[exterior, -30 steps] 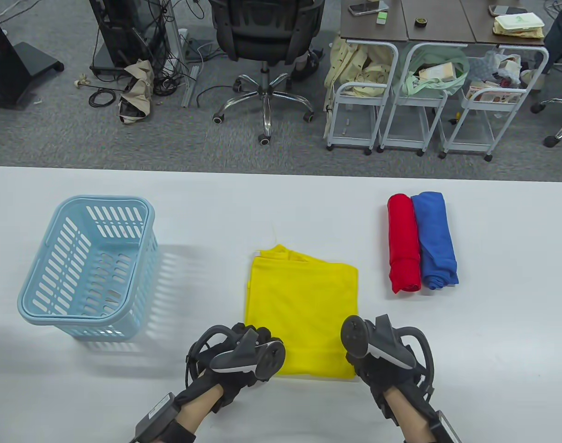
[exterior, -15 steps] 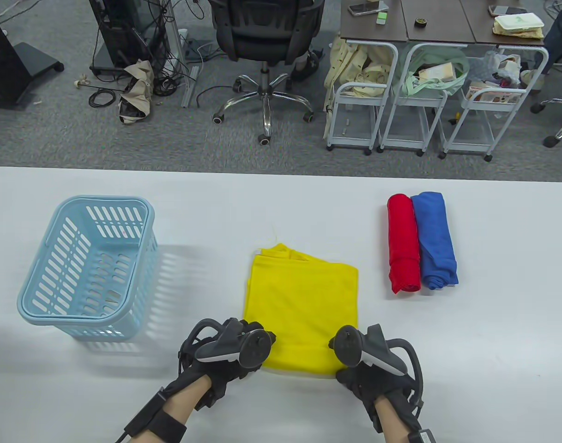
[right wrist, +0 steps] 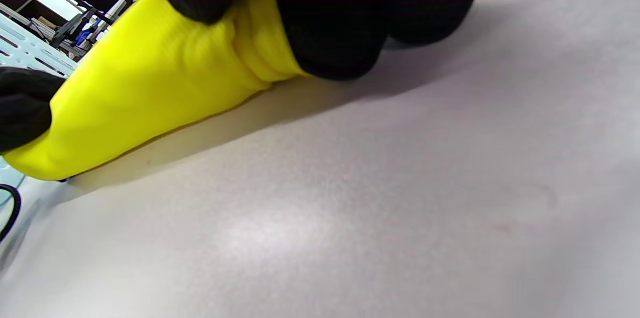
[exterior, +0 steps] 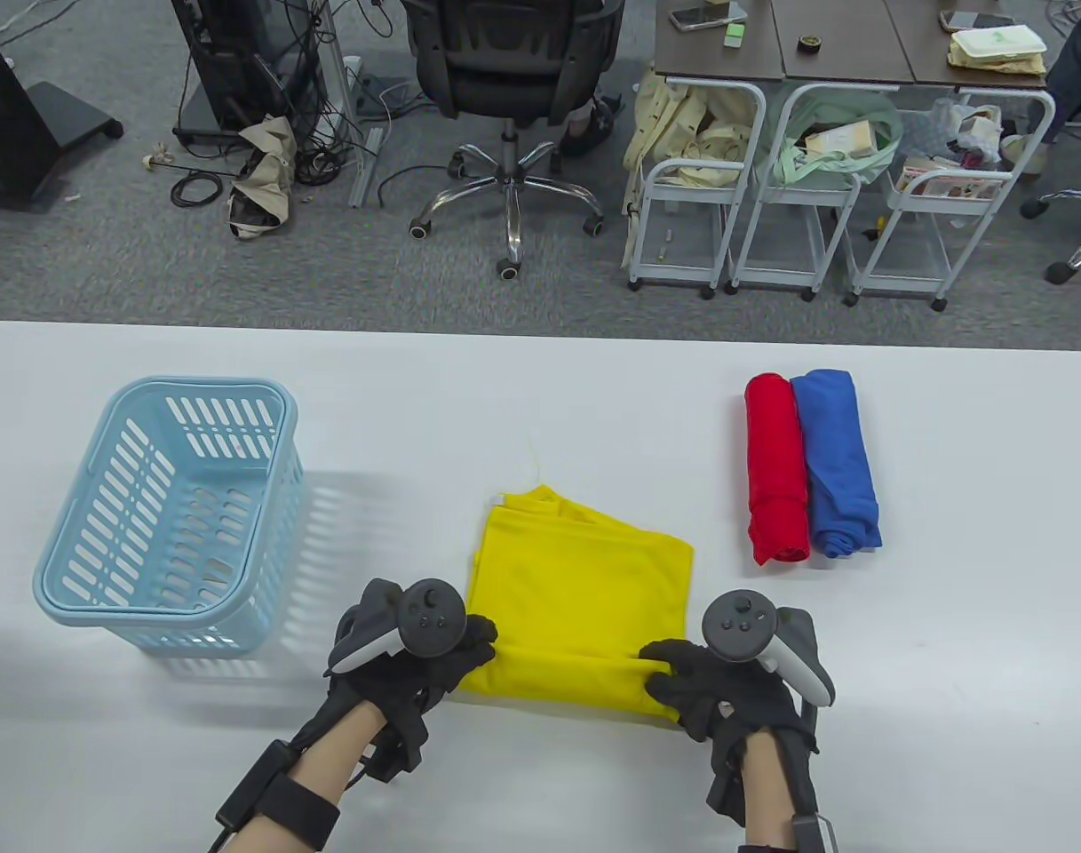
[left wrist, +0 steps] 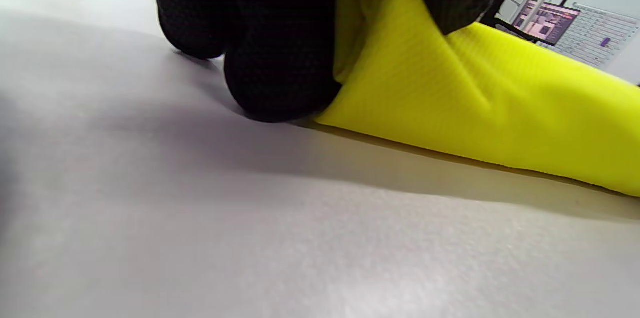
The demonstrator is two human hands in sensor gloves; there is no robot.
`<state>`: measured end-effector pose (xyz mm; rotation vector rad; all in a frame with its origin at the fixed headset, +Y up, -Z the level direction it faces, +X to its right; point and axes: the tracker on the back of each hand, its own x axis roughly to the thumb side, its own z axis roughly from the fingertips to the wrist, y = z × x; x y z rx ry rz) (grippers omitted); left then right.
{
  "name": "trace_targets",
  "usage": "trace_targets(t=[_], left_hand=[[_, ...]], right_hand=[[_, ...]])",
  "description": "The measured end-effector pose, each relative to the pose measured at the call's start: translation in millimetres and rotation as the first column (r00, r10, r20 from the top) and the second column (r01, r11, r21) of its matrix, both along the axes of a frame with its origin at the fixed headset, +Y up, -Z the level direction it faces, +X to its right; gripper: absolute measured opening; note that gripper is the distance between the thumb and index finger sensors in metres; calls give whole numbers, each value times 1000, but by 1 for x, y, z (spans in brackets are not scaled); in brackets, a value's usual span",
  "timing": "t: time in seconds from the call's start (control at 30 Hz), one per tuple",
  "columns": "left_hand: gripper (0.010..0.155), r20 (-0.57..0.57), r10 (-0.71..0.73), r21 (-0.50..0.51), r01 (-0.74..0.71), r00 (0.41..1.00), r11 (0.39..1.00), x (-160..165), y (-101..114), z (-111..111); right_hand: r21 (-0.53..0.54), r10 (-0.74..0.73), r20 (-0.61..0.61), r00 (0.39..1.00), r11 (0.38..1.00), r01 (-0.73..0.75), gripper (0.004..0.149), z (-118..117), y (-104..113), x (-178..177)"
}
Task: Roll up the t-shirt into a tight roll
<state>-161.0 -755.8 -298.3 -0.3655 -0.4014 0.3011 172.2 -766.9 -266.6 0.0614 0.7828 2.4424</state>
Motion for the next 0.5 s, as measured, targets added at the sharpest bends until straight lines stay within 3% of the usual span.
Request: trace_targets(t=[0.07, 0.23, 0.3, 0.4, 0.5], left_hand=[[49, -32, -23, 12, 23, 999, 1000, 0, 0, 0], [53, -108, -239, 137, 252, 965, 958, 3, 2, 4], [55, -120, -278, 210, 298, 953, 931, 8, 12, 10], [57, -72, -275, 313, 283, 959, 906, 22, 29, 24], [56, 85, -268, 307, 231, 960, 923, 39, 25, 37]], right_hand=[[-1, 17, 5, 1000, 1000, -17, 53, -1, 0, -1], [-4, 35, 37, 999, 999, -35, 56, -3, -1, -2], [11, 70, 35, 997, 997, -70, 56, -3, 1, -4], [29, 112, 23, 993, 993, -112, 57, -3, 3, -4], [39, 135, 19, 991, 990, -135, 59, -2, 4, -4]])
